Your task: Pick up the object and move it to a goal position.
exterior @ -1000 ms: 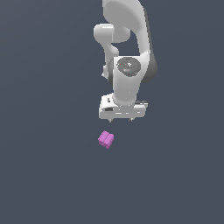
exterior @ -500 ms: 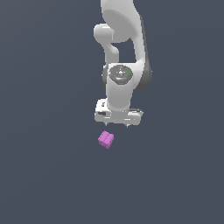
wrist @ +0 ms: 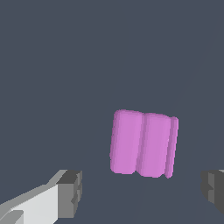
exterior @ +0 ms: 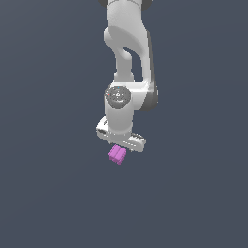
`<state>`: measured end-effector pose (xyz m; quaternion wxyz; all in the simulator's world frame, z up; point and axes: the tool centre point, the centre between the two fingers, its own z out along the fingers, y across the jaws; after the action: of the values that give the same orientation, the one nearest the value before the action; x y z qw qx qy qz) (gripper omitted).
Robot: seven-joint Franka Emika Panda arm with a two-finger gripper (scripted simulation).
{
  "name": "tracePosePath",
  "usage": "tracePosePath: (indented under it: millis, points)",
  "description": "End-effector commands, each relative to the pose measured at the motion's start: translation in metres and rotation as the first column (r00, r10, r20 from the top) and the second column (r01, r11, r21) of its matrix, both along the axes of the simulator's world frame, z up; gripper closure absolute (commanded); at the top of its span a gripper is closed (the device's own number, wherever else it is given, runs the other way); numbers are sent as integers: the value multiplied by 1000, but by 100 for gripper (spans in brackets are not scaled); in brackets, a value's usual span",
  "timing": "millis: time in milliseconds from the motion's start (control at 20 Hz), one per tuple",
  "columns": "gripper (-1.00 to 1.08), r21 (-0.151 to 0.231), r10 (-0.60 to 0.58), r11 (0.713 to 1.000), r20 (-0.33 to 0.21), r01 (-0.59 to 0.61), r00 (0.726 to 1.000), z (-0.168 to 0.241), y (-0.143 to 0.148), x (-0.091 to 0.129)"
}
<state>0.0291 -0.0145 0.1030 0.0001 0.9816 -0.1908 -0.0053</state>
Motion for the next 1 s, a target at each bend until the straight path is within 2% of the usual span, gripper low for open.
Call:
tracePosePath:
  millis: [0,300,600,950]
  points:
    - [-92,-1,-52,999,5,52,999,-6,-7,4]
    - [-92,-2,-113,994,10,113,994,-13,-16,8]
    - [-92,-2,-111,994,9,111,994,-17,-16,8]
    - [-92,-2,-115,993,10,115,993,-50,-16,7]
